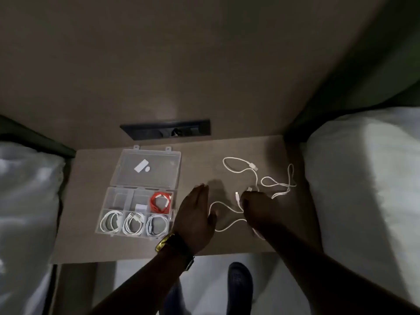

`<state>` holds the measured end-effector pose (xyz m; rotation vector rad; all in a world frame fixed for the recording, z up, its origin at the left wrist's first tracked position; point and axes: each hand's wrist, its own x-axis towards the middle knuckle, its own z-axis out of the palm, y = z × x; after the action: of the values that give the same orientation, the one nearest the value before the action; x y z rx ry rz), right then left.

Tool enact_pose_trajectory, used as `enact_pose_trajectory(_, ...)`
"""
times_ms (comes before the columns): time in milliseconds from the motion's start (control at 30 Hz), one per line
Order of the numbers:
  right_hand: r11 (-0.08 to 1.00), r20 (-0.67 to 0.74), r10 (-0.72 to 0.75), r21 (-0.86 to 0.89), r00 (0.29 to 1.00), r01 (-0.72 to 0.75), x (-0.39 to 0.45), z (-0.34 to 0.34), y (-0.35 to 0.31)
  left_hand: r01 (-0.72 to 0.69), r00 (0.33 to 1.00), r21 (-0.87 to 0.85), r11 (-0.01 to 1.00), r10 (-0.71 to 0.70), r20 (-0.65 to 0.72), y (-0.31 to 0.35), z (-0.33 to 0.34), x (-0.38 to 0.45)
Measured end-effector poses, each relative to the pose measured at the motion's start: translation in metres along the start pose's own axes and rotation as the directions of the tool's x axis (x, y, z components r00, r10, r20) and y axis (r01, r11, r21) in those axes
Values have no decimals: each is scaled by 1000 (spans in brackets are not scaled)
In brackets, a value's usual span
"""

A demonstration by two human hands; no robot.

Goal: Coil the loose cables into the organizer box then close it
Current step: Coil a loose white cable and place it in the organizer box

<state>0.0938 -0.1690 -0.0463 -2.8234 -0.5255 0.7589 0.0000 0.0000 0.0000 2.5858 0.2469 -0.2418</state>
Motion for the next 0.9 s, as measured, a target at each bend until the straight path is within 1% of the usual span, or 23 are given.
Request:
enact_pose_trajectory(33,1000,15,25,9,1000,-25,7,9,-2,-3,1000,-15,1000,3,6,-4,6,3)
enact_pose_trajectory(67,998,-7,57,22,998,-57,13,15,-4,-5,1000,-33,999,5,8,-8,10,6)
enact_pose_trajectory(133,995,-42,99,-19,994,-100,21,28,-6,-8,1000,-38,999,9,16,-15,16,11)
enact_pose_trajectory(200,991,-28,130,-20,991,-131,28,39,-6,-32,999,-67,997,33,18,-21,20,15)
enact_pose_trajectory(233,992,-18,124,-12,992,-124,30,43,-5,-58,998,-82,995,58,2,-23,21,17)
enact_pose_trajectory(333,997,10,44,56,999,-45,29,35,-14,-107,994,-114,988,106,-22,-30,18,26)
enact_pose_trajectory(367,997,-26,-7,74,1000,9,25,28,-18,-117,993,-123,985,115,-28,-30,16,28)
enact_pose_trajectory(400,993,-84,-99,63,992,104,21,18,-22,-123,992,-137,983,121,-26,-29,12,31)
enact_pose_trajectory(467,942,-160,-331,-4,930,334,12,-8,-31,-133,991,-149,980,136,10,-25,0,39)
enact_pose_trajectory(500,907,-168,-418,-13,893,422,9,-23,-34,-142,988,-158,977,150,41,-22,-8,44)
enact_pose_trajectory(533,876,-164,-475,-3,864,481,6,-37,-37,-135,984,-175,975,152,89,-19,-15,49)
enact_pose_trajectory(567,852,-170,-516,7,840,524,5,-48,-39,-109,980,-184,977,137,147,-14,-24,54)
enact_pose_trajectory(600,844,-173,-523,32,835,535,3,-58,-41,-60,971,-198,978,103,215,-9,-34,59)
enact_pose_trajectory(633,846,-179,-504,92,845,525,2,-64,-40,20,955,-247,969,55,293,-5,-44,64)
enact_pose_trajectory(667,848,-177,-475,169,862,502,2,-70,-38,139,926,-339,931,0,378,-2,-52,68)
enact_pose_trajectory(700,838,-190,-466,220,864,500,2,-73,-37,294,880,-450,843,-55,471,-1,-59,70)
enact_pose_trajectory(733,830,-209,-468,232,859,508,3,-75,-36,464,816,-551,694,-92,571,0,-67,71)
enact_pose_trajectory(767,823,-238,-474,223,848,523,6,-75,-34,596,749,-625,503,-70,658,0,-75,69)
enact_pose_trajectory(800,825,-266,-461,224,846,520,9,-75,-32,672,707,-681,290,23,707,-2,-82,67)
enact_pose_trajectory(833,828,-303,-427,247,852,503,13,-74,-30,689,708,-721,71,148,691,-3,-88,65)
enact_pose_trajectory(867,830,-334,-374,295,865,473,15,-71,-29,651,750,-749,-122,255,610,-4,-92,62)
enact_pose_trajectory(900,826,-362,-321,345,875,446,18,-67,-28,583,806,-765,-273,315,501,-3,-96,59)
